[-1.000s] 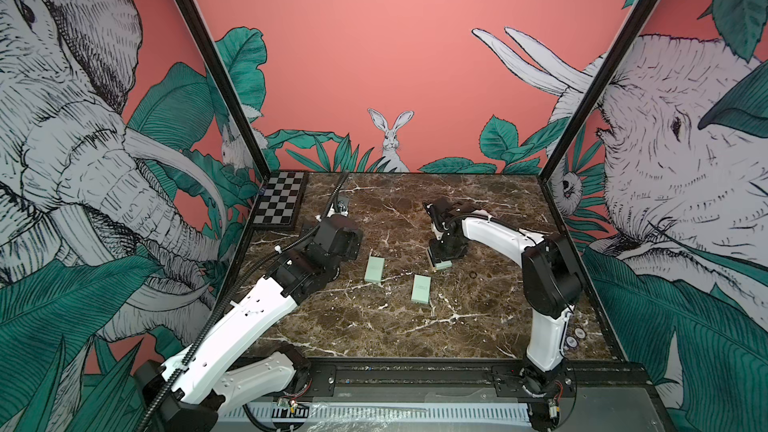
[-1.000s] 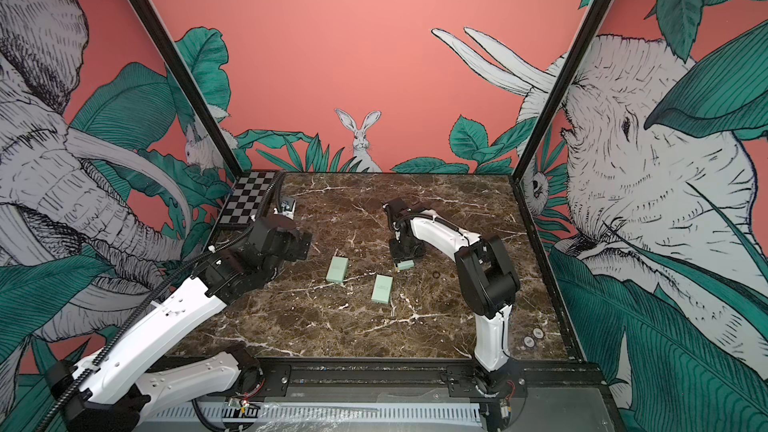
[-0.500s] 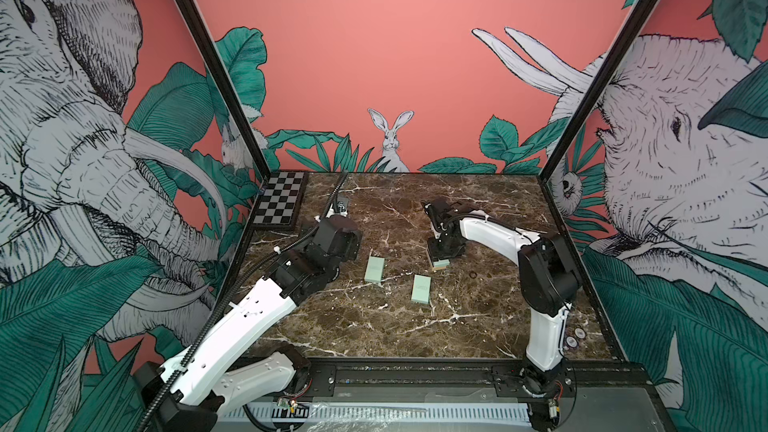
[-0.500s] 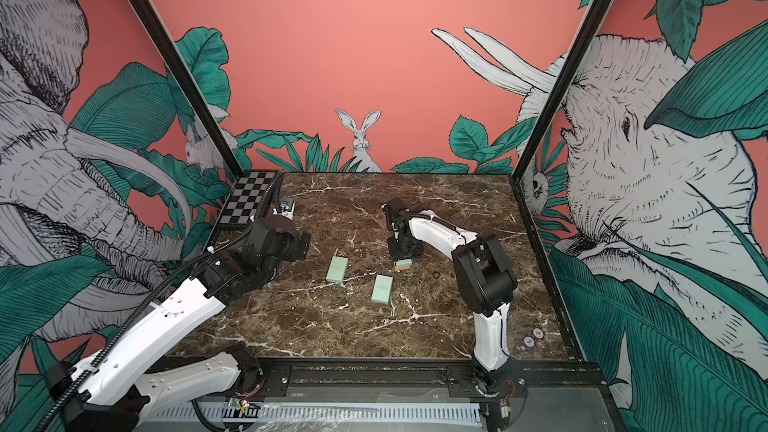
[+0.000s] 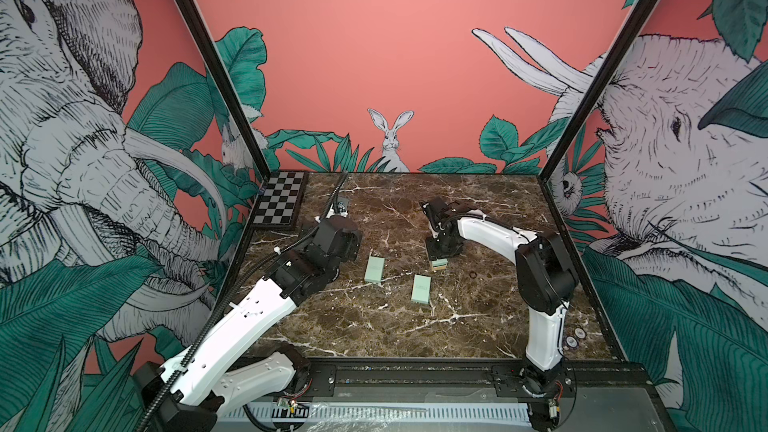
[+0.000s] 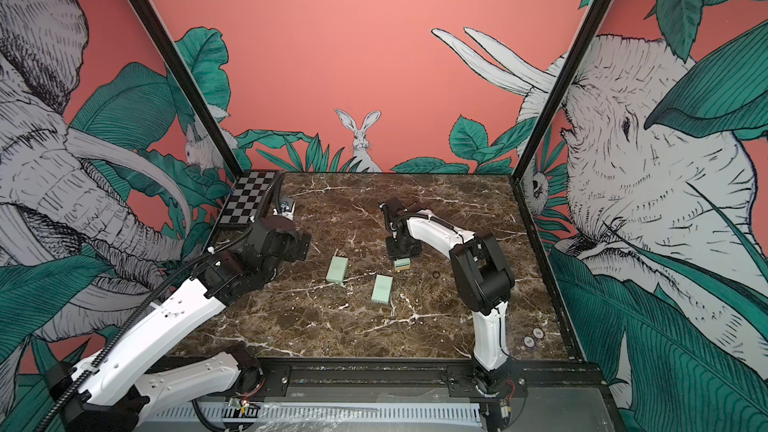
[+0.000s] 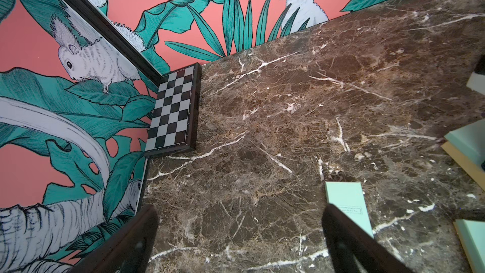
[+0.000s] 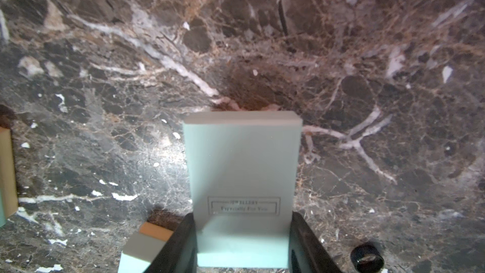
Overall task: Take the rings out of the lift-off lid box
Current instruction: Move the jewelry box to the center of the board.
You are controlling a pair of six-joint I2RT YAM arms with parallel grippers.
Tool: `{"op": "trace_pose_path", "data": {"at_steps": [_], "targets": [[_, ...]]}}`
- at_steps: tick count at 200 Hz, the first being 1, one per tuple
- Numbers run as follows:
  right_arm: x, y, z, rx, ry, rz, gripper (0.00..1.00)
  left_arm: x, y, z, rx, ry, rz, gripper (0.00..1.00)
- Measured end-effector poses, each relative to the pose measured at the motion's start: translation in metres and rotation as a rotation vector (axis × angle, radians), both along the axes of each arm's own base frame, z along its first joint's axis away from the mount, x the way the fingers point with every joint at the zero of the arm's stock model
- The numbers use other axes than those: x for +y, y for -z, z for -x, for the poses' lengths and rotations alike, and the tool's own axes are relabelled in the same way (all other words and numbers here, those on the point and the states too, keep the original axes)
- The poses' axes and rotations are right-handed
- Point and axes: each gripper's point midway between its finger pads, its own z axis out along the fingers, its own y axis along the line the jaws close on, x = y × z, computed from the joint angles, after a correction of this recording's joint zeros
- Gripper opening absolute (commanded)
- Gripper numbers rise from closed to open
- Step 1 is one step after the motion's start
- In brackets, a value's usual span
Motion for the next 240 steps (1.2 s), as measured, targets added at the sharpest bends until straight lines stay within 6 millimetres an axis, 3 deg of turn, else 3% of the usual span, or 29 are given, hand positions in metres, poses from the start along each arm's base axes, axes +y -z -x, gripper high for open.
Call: {"op": "trace_pose_path", "data": {"at_steps": [96,240], "targets": [[0.0017,0.0000,0.0012,0.000,0.012,0.001,0.27,0.0000,-0.0001,0.0000,0.000,0.003,-0.005,0.99],[0.0039,0.0020,0.0036,-0.010,0.018,0.011,0.35,0.0006,-0.0015,0.0006,-0.004,0.004,-0.003,0.99]]}}
